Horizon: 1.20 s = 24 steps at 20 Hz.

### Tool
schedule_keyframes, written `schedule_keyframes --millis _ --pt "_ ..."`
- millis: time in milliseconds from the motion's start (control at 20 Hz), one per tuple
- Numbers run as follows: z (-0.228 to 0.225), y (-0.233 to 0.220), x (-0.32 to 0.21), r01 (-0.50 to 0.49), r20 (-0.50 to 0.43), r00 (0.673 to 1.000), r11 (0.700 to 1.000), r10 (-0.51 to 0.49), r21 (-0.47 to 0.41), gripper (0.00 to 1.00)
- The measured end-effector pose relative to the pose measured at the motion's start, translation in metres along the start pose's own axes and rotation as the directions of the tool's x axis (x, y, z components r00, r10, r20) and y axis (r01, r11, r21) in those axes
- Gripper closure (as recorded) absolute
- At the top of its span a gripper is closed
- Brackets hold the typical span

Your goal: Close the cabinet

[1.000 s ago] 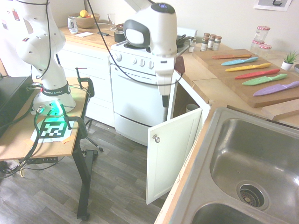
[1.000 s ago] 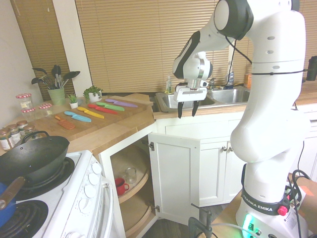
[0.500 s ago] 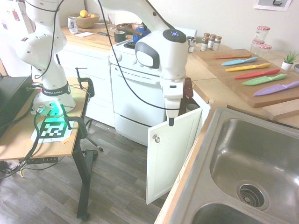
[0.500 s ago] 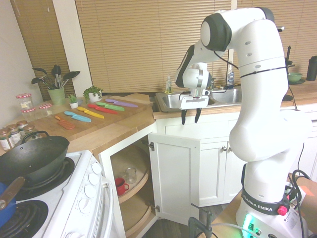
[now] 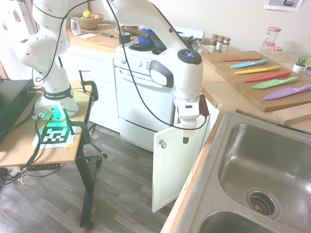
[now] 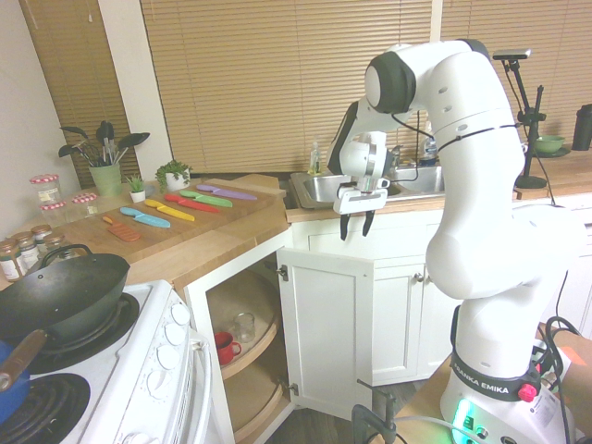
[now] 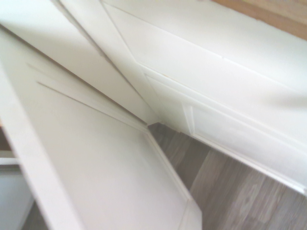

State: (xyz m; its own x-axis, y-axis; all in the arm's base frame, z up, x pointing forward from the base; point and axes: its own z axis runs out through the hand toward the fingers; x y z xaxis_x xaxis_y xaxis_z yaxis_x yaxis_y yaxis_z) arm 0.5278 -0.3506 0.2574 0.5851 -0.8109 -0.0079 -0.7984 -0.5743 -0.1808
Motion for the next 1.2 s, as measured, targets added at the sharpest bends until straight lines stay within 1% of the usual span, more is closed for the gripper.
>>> schedule_keyframes --millis 250,400,1050,1200 --pt "0.016 0.003 0.008 0.064 -0.009 0.998 0.998 -0.064 -0.012 0.0" --pt "0.022 0.001 0.007 0.087 -0.007 0.996 0.996 -0.087 -0.014 0.0" --pt "0.06 -0.01 0.011 0.118 0.009 0.993 0.992 -0.118 -0.039 0.0" --pt "0.069 -0.013 0.012 0.113 0.015 0.994 0.992 -0.112 -0.047 0.0"
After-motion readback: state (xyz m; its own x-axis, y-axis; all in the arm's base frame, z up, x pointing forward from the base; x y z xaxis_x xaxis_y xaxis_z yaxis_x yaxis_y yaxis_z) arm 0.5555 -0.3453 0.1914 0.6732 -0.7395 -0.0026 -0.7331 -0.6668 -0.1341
